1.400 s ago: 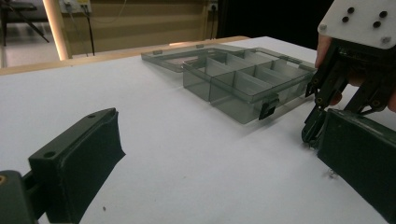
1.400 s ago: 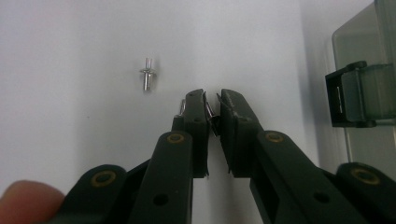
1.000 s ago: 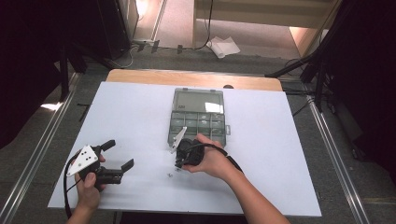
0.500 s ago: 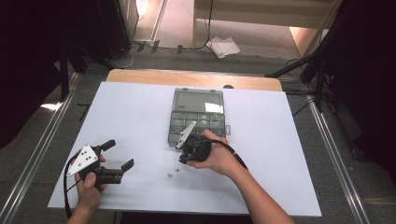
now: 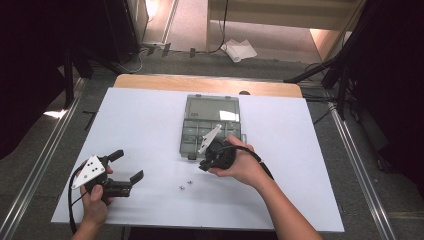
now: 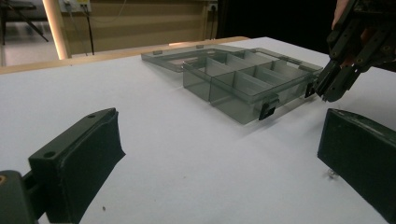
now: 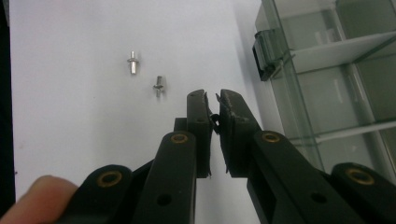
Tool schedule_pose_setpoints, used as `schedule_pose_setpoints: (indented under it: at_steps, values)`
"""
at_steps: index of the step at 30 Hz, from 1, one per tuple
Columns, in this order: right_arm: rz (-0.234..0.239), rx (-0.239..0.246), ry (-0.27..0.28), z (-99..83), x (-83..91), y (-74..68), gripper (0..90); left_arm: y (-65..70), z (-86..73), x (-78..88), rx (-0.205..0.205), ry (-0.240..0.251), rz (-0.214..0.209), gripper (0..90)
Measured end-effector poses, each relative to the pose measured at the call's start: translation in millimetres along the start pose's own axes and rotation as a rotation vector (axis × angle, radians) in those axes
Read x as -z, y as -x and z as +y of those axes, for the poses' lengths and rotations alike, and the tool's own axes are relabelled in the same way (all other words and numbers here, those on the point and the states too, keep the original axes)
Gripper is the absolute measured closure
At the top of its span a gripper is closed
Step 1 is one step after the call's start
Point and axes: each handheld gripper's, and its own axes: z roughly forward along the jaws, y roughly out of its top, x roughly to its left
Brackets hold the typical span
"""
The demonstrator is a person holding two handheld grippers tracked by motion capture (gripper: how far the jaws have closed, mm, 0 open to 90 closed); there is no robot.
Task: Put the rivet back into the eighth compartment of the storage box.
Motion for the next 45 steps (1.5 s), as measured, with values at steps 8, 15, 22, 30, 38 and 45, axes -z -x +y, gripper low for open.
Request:
schedule_pose_setpoints:
  at_steps: [8,15,22,30,38,45]
  values:
    - [-0.016,-0.022,0.013,-8.2,12.2,5.8,84.7,-0.4,0.1,0.5,-0.005,0.001,0.000,0.0]
    - [-0.032,-0.044,0.018,-15.9,21.5,12.0,84.6,0.3,0.1,0.3,-0.002,0.002,0.001,0.0]
    - [-0.040,-0.059,0.025,-23.0,27.1,18.1,84.6,0.2,0.0,0.6,-0.007,0.006,0.000,0.0]
    - [-0.062,-0.080,0.034,-30.6,35.1,26.0,84.6,0.2,0.0,0.7,-0.009,0.006,0.000,0.0]
    - [-0.078,-0.100,0.032,-34.9,41.0,32.1,84.6,0.2,0.0,0.9,-0.008,0.008,0.001,0.0]
    - [-0.087,-0.127,0.034,-40.4,44.4,40.0,84.7,0.1,0.1,1.0,-0.007,0.007,0.000,0.0]
